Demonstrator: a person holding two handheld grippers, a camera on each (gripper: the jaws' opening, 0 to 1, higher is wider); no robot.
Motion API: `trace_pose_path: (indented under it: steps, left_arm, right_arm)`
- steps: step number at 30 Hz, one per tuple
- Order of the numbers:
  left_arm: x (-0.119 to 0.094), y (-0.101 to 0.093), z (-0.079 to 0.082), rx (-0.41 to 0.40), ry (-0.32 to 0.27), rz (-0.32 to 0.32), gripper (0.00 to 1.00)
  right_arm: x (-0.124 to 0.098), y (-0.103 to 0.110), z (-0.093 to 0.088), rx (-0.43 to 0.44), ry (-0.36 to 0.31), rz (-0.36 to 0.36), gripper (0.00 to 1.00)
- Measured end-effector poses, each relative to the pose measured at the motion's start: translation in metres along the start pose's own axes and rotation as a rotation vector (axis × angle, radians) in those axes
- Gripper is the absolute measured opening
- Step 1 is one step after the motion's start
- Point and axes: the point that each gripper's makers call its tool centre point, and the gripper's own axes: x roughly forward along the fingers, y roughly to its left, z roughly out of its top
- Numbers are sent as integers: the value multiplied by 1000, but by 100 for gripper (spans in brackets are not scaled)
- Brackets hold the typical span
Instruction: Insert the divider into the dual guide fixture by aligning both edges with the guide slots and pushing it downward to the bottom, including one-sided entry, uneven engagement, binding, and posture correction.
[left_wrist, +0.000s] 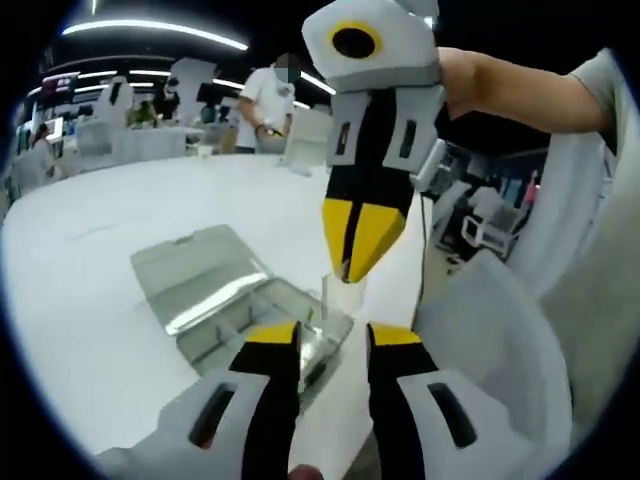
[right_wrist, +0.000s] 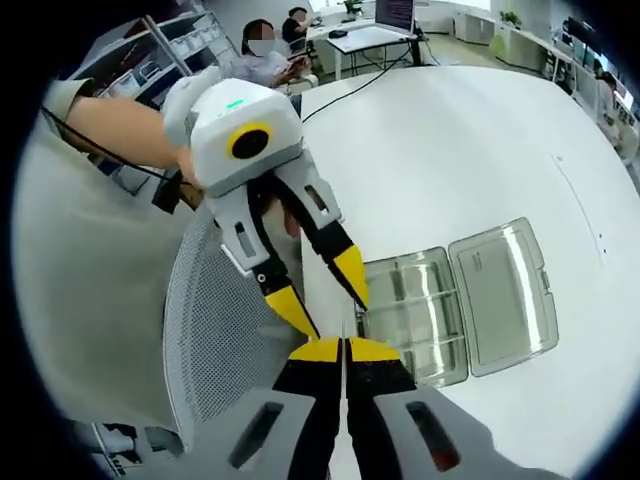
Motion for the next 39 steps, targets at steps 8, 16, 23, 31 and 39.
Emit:
trace_pose_path:
  steps: [8, 16, 23, 31, 39]
  left_arm:
    - [-9, 5, -2, -1, 4, 50, 36]
    - [-12, 6, -6, -17, 16, 76, 43]
    - [-12, 8, -5, -30, 28, 93, 50]
    - [-10, 8, -9, -44, 45, 98, 55]
    - [-10, 10, -12, -50, 52, 103, 57]
  right_arm:
    - [8, -19, 1, -56, 27, -71, 0]
    - [14, -34, 3, -113, 45, -120, 0]
    - [21, -41, 1, -136, 45, -124, 0]
    - [28, -44, 1, -194, 54, -144, 0]
    - [36, -44, -4, -219, 65, -137, 0]
